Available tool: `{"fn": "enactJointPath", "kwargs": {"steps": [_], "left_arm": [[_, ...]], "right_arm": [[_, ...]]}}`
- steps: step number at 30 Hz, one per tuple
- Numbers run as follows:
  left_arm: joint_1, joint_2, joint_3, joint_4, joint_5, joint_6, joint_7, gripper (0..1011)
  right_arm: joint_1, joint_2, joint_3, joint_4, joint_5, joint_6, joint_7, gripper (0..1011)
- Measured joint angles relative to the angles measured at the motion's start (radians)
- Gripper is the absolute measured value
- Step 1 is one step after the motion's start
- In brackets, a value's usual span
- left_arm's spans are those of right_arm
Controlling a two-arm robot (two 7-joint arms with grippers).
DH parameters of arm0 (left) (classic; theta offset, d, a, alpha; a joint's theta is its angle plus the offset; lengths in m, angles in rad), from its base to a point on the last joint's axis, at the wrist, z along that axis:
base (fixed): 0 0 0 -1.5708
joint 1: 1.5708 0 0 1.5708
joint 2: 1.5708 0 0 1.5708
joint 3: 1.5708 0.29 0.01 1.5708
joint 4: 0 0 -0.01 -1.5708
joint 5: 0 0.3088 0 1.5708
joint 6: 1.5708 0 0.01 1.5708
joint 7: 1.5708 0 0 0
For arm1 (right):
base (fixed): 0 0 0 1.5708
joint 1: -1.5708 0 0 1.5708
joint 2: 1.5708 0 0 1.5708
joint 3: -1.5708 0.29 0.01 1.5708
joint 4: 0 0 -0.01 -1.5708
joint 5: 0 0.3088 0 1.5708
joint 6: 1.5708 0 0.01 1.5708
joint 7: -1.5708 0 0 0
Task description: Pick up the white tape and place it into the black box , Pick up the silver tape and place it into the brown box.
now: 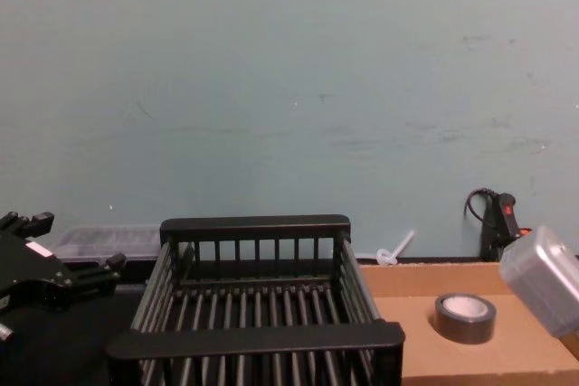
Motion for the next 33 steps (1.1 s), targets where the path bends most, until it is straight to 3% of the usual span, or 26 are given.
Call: {"fn": "enactJointPath", "kwargs": {"steps": [29,33], "left_arm": [[0.000,0.000,0.000,0.000,0.000,0.000,0.000,1001],[0.000,0.000,0.000,0.000,0.000,0.000,0.000,1001]], "right_arm": [[-0.013,0.000,0.004,-0.006,-0.009,0.006,-0.017,1002],[-0.012,0.000,0.004,-0.006,-0.008,0.006,-0.015,927]]}}
